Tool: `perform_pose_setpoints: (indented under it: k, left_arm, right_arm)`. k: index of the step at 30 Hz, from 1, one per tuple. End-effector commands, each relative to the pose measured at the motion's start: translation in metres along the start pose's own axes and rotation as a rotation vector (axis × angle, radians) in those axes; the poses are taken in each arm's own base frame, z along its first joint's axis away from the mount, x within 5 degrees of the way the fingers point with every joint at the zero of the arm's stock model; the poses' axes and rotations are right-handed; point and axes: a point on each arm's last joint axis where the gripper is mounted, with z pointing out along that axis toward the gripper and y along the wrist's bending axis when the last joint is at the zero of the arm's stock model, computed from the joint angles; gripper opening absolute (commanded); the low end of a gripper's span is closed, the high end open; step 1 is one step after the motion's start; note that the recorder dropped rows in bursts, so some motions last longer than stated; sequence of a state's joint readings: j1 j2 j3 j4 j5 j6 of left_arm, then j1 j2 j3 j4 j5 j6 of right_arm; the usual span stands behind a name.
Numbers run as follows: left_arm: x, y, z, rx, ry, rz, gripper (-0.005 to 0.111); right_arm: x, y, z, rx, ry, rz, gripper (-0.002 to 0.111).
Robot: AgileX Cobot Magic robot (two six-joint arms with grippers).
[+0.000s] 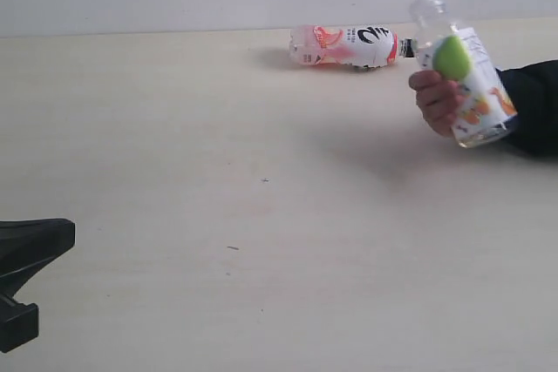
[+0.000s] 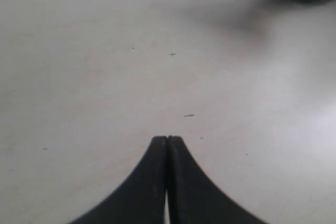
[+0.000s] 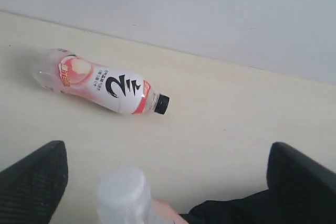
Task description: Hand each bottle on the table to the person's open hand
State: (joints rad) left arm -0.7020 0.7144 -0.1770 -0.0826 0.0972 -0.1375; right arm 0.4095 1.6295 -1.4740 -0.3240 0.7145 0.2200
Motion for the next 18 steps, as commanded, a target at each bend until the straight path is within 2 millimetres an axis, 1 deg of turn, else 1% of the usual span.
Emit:
perform_pose_setpoints:
  k: [1,7,11,14,18]
  left_arm:
    - [0.000,0.000,0.000,0.002,-0.010,-0.003,0.000]
    - [0.000,0.000,0.000,0.002,-0.010,-0.003,0.000]
    - [0.000,0.000,0.000,0.002,-0.010,-0.003,0.000]
    - [0.000,0.000,0.000,0.002,-0.010,-0.003,0.000]
    - [0.000,0.000,0.000,0.002,-0.010,-0.003,0.000]
  right_arm:
    - [-0.003,-0.009,-0.036,0.010,-0.032,-0.011,0.097]
    - [-0.004,-0.019,-0.078,0.019,-0.079,-0.017,0.097]
    - [-0.004,-0.023,-0.103,0.006,-0.122,-0.014,0.097]
    - [-0.004,-0.024,-0.116,-0.011,-0.151,-0.016,0.097]
    - [-0.003,-0.022,-0.125,-0.050,-0.160,-0.013,0.097]
